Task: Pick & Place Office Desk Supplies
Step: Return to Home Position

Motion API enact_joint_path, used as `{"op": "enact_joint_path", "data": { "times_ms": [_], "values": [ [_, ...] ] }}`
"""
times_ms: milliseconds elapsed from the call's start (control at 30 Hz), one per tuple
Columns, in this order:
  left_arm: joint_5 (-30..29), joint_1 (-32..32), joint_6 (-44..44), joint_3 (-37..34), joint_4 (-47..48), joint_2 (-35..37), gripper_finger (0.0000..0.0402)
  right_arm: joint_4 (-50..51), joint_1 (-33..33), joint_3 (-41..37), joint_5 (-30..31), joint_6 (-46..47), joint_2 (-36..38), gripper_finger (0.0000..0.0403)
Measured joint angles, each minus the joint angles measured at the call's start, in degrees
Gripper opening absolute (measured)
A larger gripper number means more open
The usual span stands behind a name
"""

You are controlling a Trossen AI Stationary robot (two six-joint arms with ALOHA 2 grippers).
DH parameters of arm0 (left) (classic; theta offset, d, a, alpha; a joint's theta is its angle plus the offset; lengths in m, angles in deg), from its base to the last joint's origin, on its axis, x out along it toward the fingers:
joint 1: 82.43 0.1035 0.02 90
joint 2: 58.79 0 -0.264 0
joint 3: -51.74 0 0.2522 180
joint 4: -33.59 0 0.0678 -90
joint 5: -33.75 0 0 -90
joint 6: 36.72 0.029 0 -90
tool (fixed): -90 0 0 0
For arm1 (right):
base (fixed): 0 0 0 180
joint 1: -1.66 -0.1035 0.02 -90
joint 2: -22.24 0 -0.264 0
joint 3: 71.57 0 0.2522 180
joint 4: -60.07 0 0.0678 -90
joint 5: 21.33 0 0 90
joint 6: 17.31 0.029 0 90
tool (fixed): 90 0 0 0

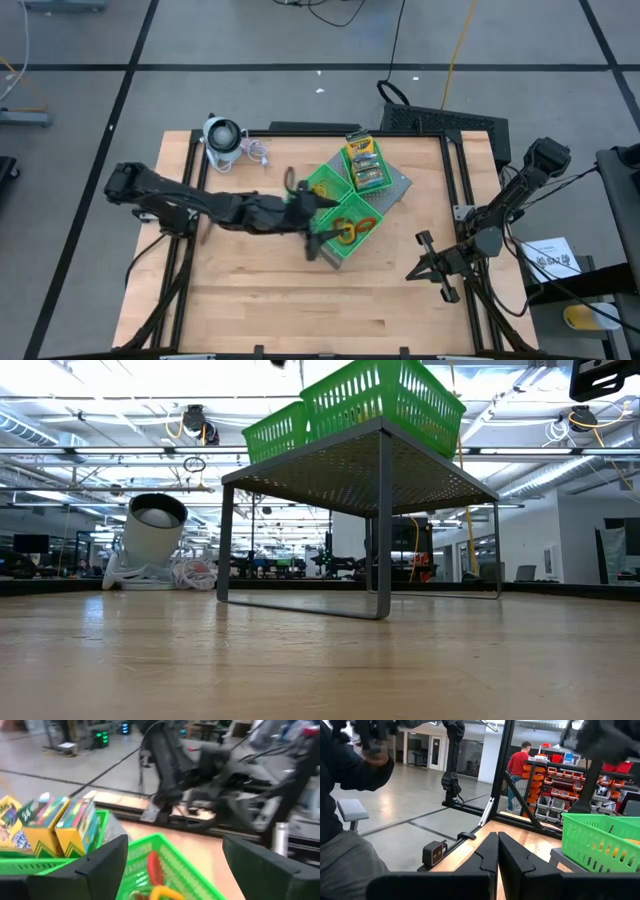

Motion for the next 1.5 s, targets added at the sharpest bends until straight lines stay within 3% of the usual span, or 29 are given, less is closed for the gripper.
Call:
{"op": "enact_joint_path", "data": {
  "times_ms": [133, 400, 500, 600, 767, 900, 1067, 1267, 1400, 1500],
  "values": [
    [2.6, -1.2, 1.2, 0.1, 6.6, 8.0, 0.0345, -0.2, 0.0, 0.0, -0.2, 0.0, 0.0, 0.0],
    [5.3, -3.5, 4.9, 0.1, 29.8, 27.7, 0.0341, -0.5, -0.1, 0.0, -0.4, 0.0, 0.0, 0.0],
    [4.6, -4.4, 0.9, 0.1, 42.5, 33.6, 0.034, -0.4, -0.1, 0.0, -0.4, -0.1, 0.0, 0.0],
    [0.7, -5.8, -2.3, -1.7, 47.1, 37.8, 0.034, -0.3, -0.1, 0.0, -0.4, -0.9, 0.0, 0.0],
    [-4.3, -7.9, 0.9, -12.1, 37.7, 44.9, 0.034, 0.9, -0.1, 0.0, -0.4, -5.5, 0.0, 0.0],
    [-5.5, -7.8, 6.3, -25.7, 22.9, 51.7, 0.034, 1.2, -0.1, 0.0, -0.3, -9.9, 0.0, 0.0],
    [-5.7, -5.8, 6.4, -40.3, 9.5, 62.1, 0.034, 0.9, -0.1, 0.0, -0.1, -11.0, 0.0, 0.0],
    [-5.4, -4.9, 4.9, -51.5, 4.6, 74.5, 0.034, -0.9, -0.1, 0.0, 6.9, -8.1, 0.0, 0.0],
    [-5.4, -5.0, 6.6, -56.0, 2.8, 79.7, 0.034, -4.2, -0.1, 0.0, 13.9, -4.5, 0.0, 0.0],
    [-5.6, -5.0, 6.7, -58.9, 3.4, 82.2, 0.034, -4.3, -0.1, 0.0, 14.8, -4.5, 0.0, 0.0]
  ]
}}
